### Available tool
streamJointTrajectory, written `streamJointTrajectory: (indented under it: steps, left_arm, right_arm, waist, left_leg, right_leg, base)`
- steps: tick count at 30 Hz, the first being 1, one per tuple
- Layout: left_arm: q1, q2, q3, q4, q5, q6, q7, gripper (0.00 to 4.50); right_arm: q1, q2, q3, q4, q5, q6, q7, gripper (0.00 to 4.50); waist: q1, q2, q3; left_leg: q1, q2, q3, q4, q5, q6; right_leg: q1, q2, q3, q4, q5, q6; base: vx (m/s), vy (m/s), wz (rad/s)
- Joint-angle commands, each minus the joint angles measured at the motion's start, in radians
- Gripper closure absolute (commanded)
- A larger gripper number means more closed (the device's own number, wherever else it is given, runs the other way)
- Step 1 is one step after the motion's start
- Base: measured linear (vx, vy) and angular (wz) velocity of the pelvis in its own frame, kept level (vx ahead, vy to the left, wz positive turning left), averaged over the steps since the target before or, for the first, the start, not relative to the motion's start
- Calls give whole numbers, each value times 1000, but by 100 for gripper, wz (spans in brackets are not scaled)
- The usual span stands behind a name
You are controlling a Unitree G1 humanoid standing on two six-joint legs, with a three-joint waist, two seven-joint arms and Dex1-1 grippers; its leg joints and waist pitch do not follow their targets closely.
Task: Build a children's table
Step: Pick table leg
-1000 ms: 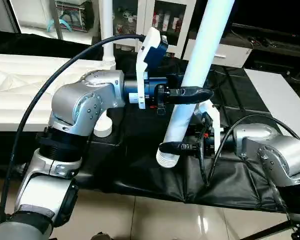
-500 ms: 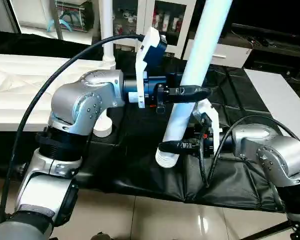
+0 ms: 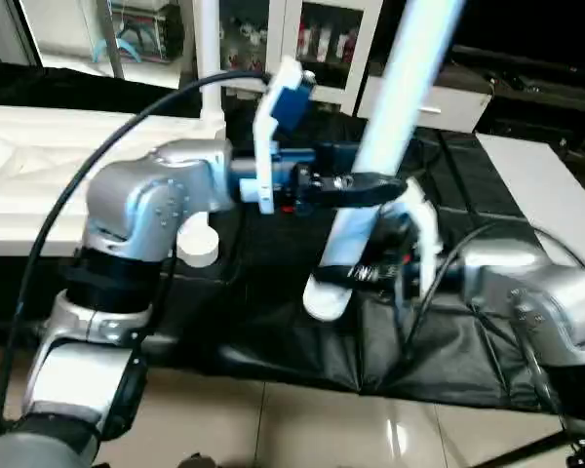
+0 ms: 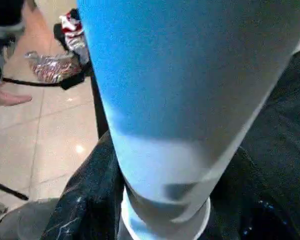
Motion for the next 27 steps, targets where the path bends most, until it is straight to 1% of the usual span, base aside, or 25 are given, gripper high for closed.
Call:
streamJointTrajectory:
  steps: [1, 2, 3, 5, 6, 7, 8, 10, 11, 12, 13, 14, 15, 16, 17, 18, 19, 20, 21, 22, 23, 24, 25, 26, 27]
  left_arm:
    - [14, 26, 37, -15, 22, -25, 18, 48]
    - [32, 42, 50, -34, 26, -42, 15, 40]
    - [50, 55, 70, -54, 21, -41, 20, 35]
    - [89, 76, 113, -98, 8, -27, 46, 24]
    - [129, 93, 139, -141, 15, -19, 77, 12]
    - [131, 94, 140, -143, 15, -19, 78, 5]
    - [154, 102, 150, -166, 26, -18, 99, 5]
    - [244, 83, 176, -230, 95, -47, 238, 5]
    - [280, 59, 181, -249, 126, -78, 300, 5]
    - [298, 35, 185, -257, 143, -100, 339, 5]
    - [320, 3, 182, -257, 181, -98, 416, 5]
    - [325, -5, 179, -256, 196, -104, 436, 5]
    - [388, -58, 134, -253, 353, -205, 603, 5]
    - [392, -60, 132, -254, 360, -209, 612, 5]
    - [417, -77, 121, -261, 388, -221, 651, 5]
    - [455, -88, 98, -262, 440, -273, 694, 5]
    - [477, -95, 90, -261, 466, -308, 721, 5]
    - [490, -98, 85, -261, 480, -327, 736, 5]
    - [530, -101, 67, -256, 528, -393, 780, 5]
    - [540, -106, 60, -256, 542, -401, 797, 5]
    - [565, -113, 54, -246, 562, -423, 818, 5]
    - [586, -120, 50, -235, 581, -442, 838, 5]
    - [598, -124, 48, -226, 591, -452, 850, 5]
    - [603, -133, 50, -218, 600, -461, 865, 5]
    - [605, -140, 50, -212, 608, -467, 875, 5]
  right_arm:
    - [11, -40, -88, -17, 12, 12, -18, 259]
    - [17, -52, -112, -11, 12, 14, -27, 259]
    - [24, -60, -132, -4, 13, 17, -34, 259]
    - [42, -70, -165, 5, 9, 21, -55, 259]
    - [62, -70, -180, 3, -10, 19, -87, 259]
    - [63, -70, -180, 2, -11, 19, -88, 259]
    - [73, -64, -183, 0, -27, 17, -111, 259]
    - [98, -1, -174, -11, -73, -21, -219, 259]
    - [105, 35, -170, -4, -106, -68, -272, 259]
    - [109, 58, -165, 6, -137, -119, -303, 259]
    - [115, 86, -152, 26, -186, -191, -348, 259]
    - [117, 92, -148, 31, -198, -207, -359, 259]
    - [138, 117, -98, 57, -293, -265, -445, 259]
    - [139, 117, -95, 58, -299, -266, -451, 259]
    - [146, 129, -87, 68, -320, -268, -486, 259]
    - [163, 149, -84, 79, -344, -296, -526, 259]
    - [174, 170, -94, 80, -344, -314, -547, 259]
    - [180, 183, -99, 81, -344, -325, -559, 259]
    - [198, 239, -138, 72, -312, -339, -589, 259]
    - [202, 264, -160, 70, -295, -337, -595, 259]
    - [216, 284, -168, 54, -285, -348, -593, 259]
    - [230, 300, -172, 41, -277, -360, -590, 259]
    - [240, 310, -175, 35, -267, -363, -588, 259]
    - [249, 318, -171, 35, -263, -365, -597, 259]
    - [254, 321, -167, 39, -263, -368, -603, 259]
  waist:
    - [5, 15, -66]
    - [5, 18, -66]
    - [4, 17, -66]
    - [3, 18, -66]
    - [0, 25, -65]
    - [0, 22, -65]
    - [1, 29, -65]
    - [-6, 26, -63]
    - [-8, 23, -64]
    - [-12, 22, -61]
    - [-10, 23, -67]
    - [-11, 24, -64]
    - [-11, 18, -62]
    - [-14, 18, -57]
    - [-13, 19, -59]
    - [-14, 21, -61]
    - [-18, 19, -59]
    - [-15, 21, -62]
    - [-18, 19, -65]
    - [-19, 17, -67]
    - [-20, 18, -66]
    - [-16, 17, -66]
    - [-12, 13, -64]
    - [-9, 12, -63]
    - [4, 11, -63]
  left_leg:
    - [7, 34, -2, -77, -121, -20]
    - [8, 33, -2, -77, -128, -23]
    - [7, 34, -3, -79, -136, -29]
    - [6, 33, -2, -78, -132, -29]
    - [7, 36, -3, -78, -140, -34]
    - [8, 35, -3, -80, -148, -34]
    - [8, 33, -3, -79, -151, -34]
    - [5, 36, -5, -81, -161, -38]
    - [3, 36, -5, -81, -158, -38]
    - [3, 31, -2, -81, -174, -38]
    - [7, 34, -2, -77, -166, -40]
    - [9, 34, -2, -79, -168, -38]
    - [8, 35, -1, -80, -177, -33]
    - [3, 34, -3, -83, -189, -33]
    - [5, 32, -3, -83, -193, -30]
    - [5, 32, -5, -83, -192, -28]
    - [1, 32, -5, -85, -201, -29]
    - [1, 31, -7, -85, -197, -26]
    - [-1, 31, -8, -84, -190, -22]
    - [1, 33, -8, -85, -186, -15]
    - [-1, 34, -8, -86, -183, -13]
    - [-4, 31, -4, -84, -175, 8]
    - [-11, 25, 2, -82, -170, 38]
    - [-13, 22, 6, -78, -165, 57]
    - [-15, 16, 10, -61, -143, 93]
  right_leg:
    - [62, -74, 49, -72, -222, -157]
    - [60, -75, 49, -72, -231, -155]
    - [62, -75, 48, -73, -246, -151]
    - [60, -74, 47, -72, -237, -157]
    - [58, -74, 47, -71, -219, -168]
    - [60, -74, 46, -72, -230, -170]
    - [58, -74, 47, -72, -236, -170]
    - [58, -73, 46, -73, -251, -166]
    - [57, -74, 45, -75, -258, -162]
    - [55, -72, 44, -82, -307, -146]
    - [52, -75, 47, -80, -302, -140]
    - [49, -74, 47, -83, -304, -139]
    - [48, -72, 47, -87, -319, -130]
    - [51, -68, 45, -91, -350, -106]
    - [52, -70, 45, -92, -372, -92]
    - [50, -70, 46, -93, -383, -77]
    - [48, -68, 45, -96, -390, -63]
    - [48, -69, 44, -97, -384, -57]
    - [49, -68, 45, -93, -353, -54]
    - [47, -67, 46, -89, -313, -62]
    - [47, -67, 47, -85, -293, -68]
    - [50, -76, 53, -84, -270, -80]
    - [57, -90, 61, -88, -296, -89]
    - [60, -101, 68, -94, -322, -91]
    - [67, -134, 90, -108, -372, -94]
  base:
    - [0, 0, 0]
    - [0, 0, 0]
    - [0, 0, 0]
    - [0, 0, 0]
    - [0, 0, 0]
    - [0, 0, 0]
    - [0, 0, 0]
    - [0, 0, 0]
    - [0, 0, 0]
    - [0, 0, 0]
    - [0, 0, 0]
    - [0, 0, 0]
    - [0, 0, 0]
    - [0, 0, 0]
    - [0, 0, 0]
    - [0, 0, 0]
    - [0, 0, 0]
    - [0, 0, 0]
    - [0, 0, 0]
    - [0, 0, 0]
    - [0, 0, 0]
    - [0, 0, 0]
    - [0, 0, 0]
    - [0, 0, 0]
    - [0, 0, 0]
